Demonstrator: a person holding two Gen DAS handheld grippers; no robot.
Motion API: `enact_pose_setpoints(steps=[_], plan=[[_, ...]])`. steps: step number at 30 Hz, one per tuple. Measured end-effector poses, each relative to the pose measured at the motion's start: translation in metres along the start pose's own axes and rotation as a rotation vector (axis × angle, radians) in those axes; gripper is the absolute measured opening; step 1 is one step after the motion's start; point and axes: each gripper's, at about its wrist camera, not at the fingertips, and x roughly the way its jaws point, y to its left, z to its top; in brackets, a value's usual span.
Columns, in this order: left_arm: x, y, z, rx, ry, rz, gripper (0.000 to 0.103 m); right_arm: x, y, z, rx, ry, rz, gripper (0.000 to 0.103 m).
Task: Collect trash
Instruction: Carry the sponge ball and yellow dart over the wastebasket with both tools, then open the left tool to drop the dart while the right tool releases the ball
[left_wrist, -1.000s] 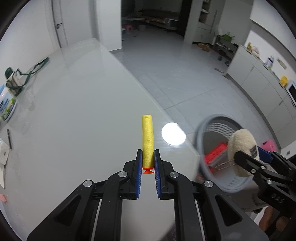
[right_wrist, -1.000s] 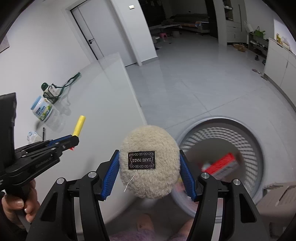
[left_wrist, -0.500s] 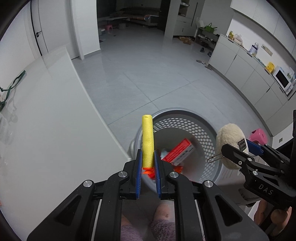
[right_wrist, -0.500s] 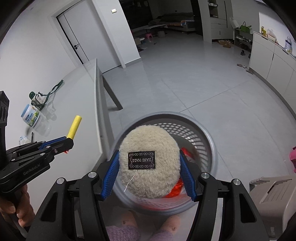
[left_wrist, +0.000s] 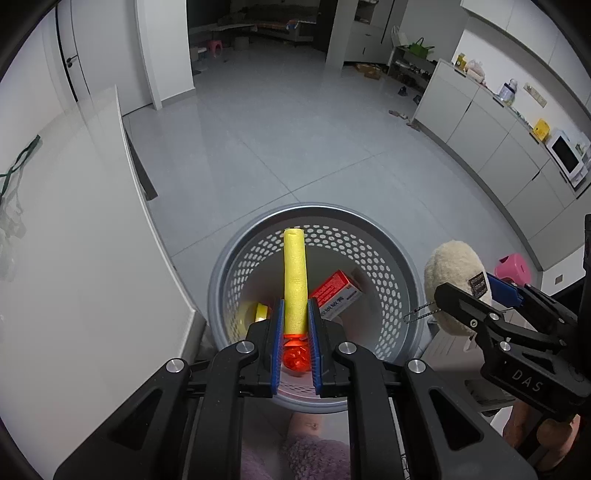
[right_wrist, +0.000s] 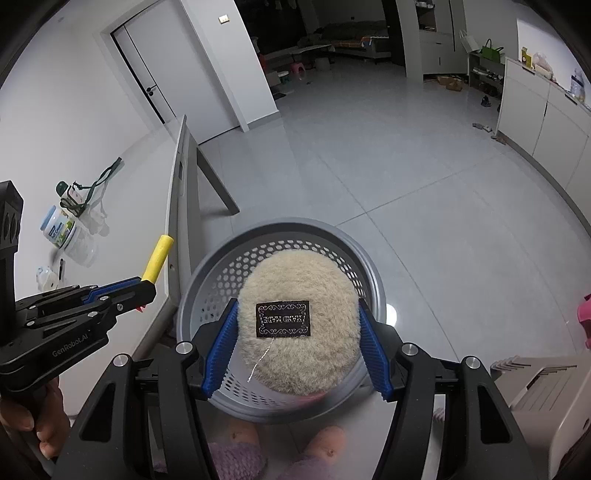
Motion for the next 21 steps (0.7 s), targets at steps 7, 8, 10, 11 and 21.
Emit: enact_pose_setpoints(steps=[7, 8, 10, 11, 21], plan=[[0.011, -0.010, 0.004, -0.006, 0.024, 0.016, 0.013, 0.014, -0.004, 0.001, -0.002, 0.027, 0.024, 0.059], [0.011, -0.007, 0.007, -0.007, 0.026, 0.017, 0.013, 0.015, -0.004, 0.002, -0.003, 0.031, 0.027, 0.059], [0.012, -0.008, 0.009, -0.009, 0.030, 0.024, 0.013, 0.019, -0.006, 0.004, -0.007, 0.036, 0.036, 0.059], [0.013, -0.007, 0.011, -0.009, 0.032, 0.027, 0.013, 0.022, -0.005, 0.005, -0.009, 0.039, 0.039, 0.059], [0.020, -0.013, 0.014, -0.007, 0.046, 0.038, 0.013, 0.036, -0.014, 0.009, -0.023, 0.076, 0.053, 0.059]])
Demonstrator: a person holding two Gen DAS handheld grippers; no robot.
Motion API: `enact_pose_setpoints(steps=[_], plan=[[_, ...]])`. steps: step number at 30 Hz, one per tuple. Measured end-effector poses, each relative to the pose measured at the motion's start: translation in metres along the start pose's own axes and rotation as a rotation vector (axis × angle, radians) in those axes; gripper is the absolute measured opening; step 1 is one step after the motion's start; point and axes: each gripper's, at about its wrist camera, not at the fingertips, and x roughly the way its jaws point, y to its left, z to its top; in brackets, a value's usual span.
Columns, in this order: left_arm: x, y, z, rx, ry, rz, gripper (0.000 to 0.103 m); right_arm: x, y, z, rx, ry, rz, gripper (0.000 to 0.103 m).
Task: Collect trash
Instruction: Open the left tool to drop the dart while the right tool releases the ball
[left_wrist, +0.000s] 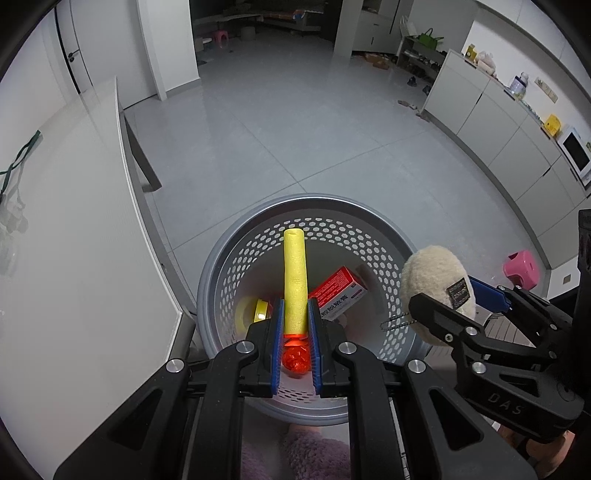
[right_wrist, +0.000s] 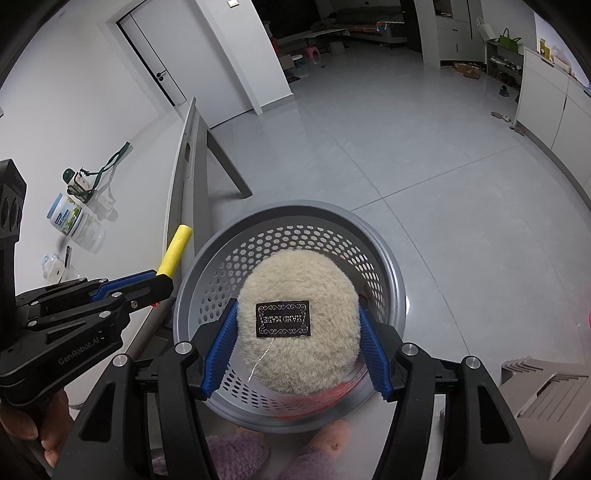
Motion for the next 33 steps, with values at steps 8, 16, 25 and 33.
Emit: enact_pose_setpoints(steps=[8, 16, 25, 33], plan=[[0.000, -0.004, 0.002, -0.003, 0.007, 0.008, 0.013, 0.005, -0.005, 0.003, 0.011, 0.015, -0.008, 0.059], [0.000, -0.005, 0.005, -0.017, 0.020, 0.044, 0.019, 0.000, 0.002, 0.007, 0.000, 0.001, -0.005, 0.063], [-0.008, -0.007, 0.007, -0.023, -0.013, 0.057, 0.050, -0.008, -0.003, 0.008, 0.016, -0.017, -0.007, 0.069], [-0.016, -0.011, 0.006, -0.021, -0.034, 0.062, 0.053, -0.014, 0.002, 0.009, 0.008, -0.031, -0.010, 0.069]])
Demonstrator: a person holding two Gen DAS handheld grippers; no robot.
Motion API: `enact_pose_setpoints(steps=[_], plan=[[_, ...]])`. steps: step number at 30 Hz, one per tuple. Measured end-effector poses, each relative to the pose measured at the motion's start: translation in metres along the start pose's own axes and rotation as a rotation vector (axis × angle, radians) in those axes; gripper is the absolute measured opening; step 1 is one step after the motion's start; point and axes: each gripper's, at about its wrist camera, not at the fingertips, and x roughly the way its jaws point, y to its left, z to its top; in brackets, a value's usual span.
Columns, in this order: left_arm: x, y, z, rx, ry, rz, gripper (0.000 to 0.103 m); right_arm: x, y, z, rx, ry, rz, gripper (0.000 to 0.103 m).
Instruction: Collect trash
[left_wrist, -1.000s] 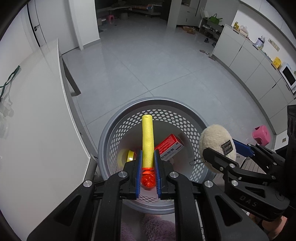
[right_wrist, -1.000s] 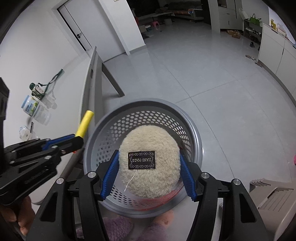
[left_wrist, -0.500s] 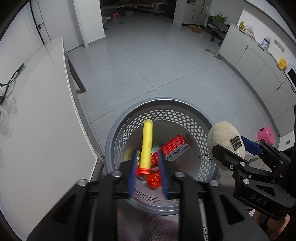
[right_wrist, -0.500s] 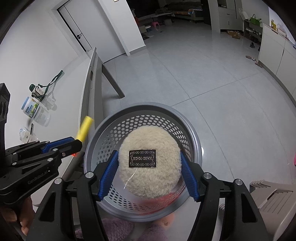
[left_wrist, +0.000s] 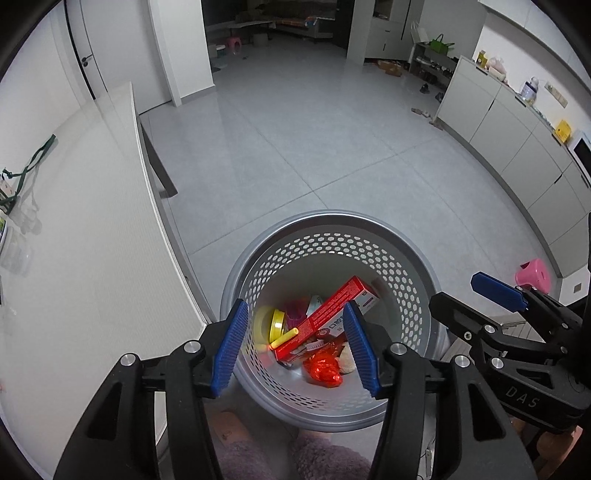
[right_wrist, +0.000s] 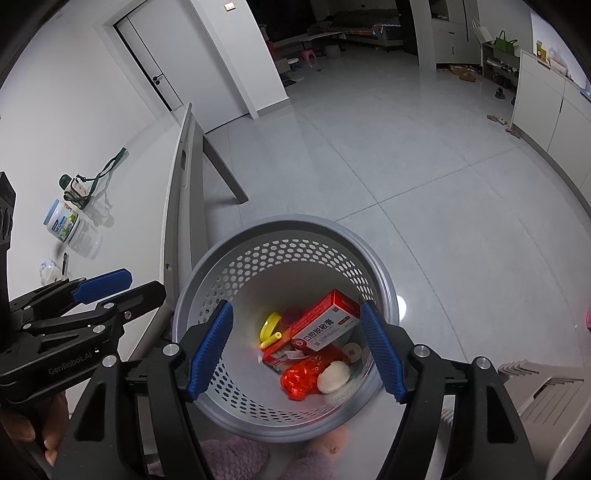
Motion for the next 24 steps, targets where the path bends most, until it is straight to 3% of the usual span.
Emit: enact_pose_setpoints(steps=[24], plan=[[-0.023, 0.013, 0.003, -0.022, -0.063, 0.040, 0.089, -0.014, 0.004, 0.001, 0.022, -0.004, -0.018, 0.070]])
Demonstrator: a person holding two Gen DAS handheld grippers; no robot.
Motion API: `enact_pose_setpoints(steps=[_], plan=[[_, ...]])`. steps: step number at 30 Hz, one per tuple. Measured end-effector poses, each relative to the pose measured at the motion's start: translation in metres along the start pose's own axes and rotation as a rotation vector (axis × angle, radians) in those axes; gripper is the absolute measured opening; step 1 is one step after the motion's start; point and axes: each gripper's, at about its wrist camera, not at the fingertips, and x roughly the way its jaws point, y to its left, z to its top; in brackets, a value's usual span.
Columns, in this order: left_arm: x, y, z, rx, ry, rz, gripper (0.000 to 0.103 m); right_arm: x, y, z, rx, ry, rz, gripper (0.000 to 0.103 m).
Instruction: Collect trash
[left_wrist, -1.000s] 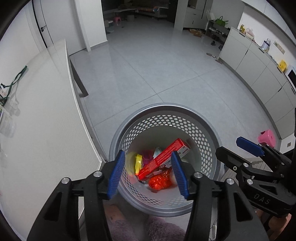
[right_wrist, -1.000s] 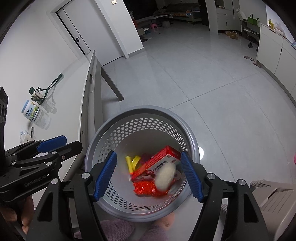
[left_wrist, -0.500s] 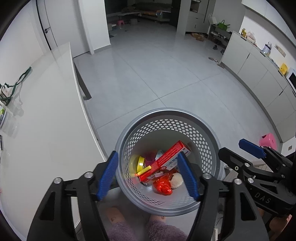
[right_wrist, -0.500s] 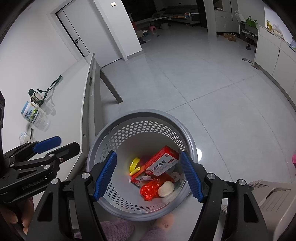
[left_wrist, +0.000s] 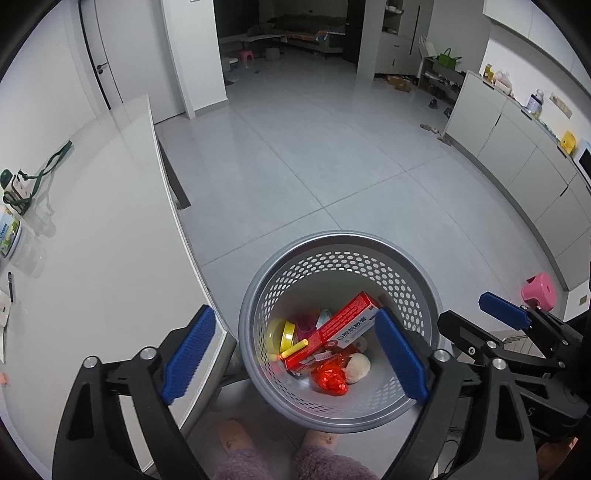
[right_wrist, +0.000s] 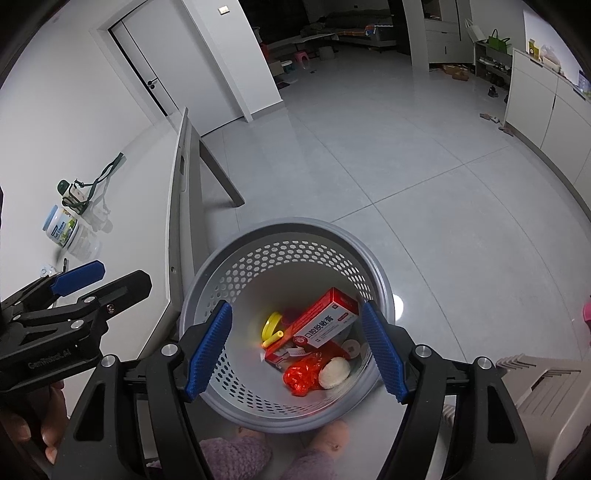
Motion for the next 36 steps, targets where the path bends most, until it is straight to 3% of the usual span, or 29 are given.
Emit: enact_pose_setpoints(steps=[36], plan=[[-0.0087, 0.0040, 0.0023, -0.016, 0.008, 0.041, 0.097, -0.0081, -0.0003, 0.0030, 0.000, -0.005, -0.003, 0.070]])
